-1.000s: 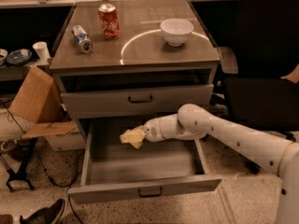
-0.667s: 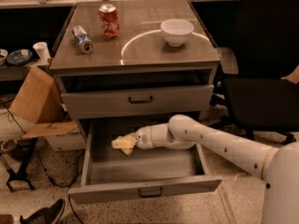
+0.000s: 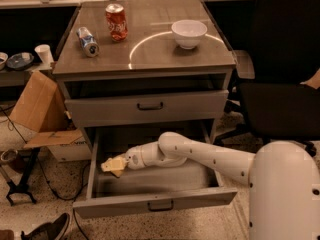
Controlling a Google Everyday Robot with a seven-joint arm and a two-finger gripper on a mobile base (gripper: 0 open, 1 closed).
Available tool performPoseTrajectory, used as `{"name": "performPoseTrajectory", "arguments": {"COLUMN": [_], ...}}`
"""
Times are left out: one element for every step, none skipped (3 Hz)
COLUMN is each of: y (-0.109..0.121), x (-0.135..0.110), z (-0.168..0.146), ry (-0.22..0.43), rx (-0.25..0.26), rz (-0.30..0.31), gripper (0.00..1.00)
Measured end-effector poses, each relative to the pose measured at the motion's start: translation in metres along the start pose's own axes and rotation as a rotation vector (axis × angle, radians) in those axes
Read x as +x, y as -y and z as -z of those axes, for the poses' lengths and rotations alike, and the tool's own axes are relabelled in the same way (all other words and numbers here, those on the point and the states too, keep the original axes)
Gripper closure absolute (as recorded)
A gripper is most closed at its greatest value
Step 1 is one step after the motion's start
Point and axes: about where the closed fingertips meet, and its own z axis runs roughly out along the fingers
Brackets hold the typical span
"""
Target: Place sponge into middle drawer
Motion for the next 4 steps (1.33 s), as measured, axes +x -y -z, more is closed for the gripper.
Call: {"name": "performPoseTrajectory", "arguments": {"y": [0.008, 0.014, 0.020, 0.021], "x": [0.011, 0.015, 0.015, 0.015], "z": [-0.023, -0.032, -0.035, -0.035], "ry": [-0.015, -0.002, 0.014, 0.017], "rx": [0.005, 0.031, 0.061, 0.066], "rz": [-0.013, -0.007, 0.005, 0.006], "gripper": [0.84, 0.61, 0.37, 0.14]}}
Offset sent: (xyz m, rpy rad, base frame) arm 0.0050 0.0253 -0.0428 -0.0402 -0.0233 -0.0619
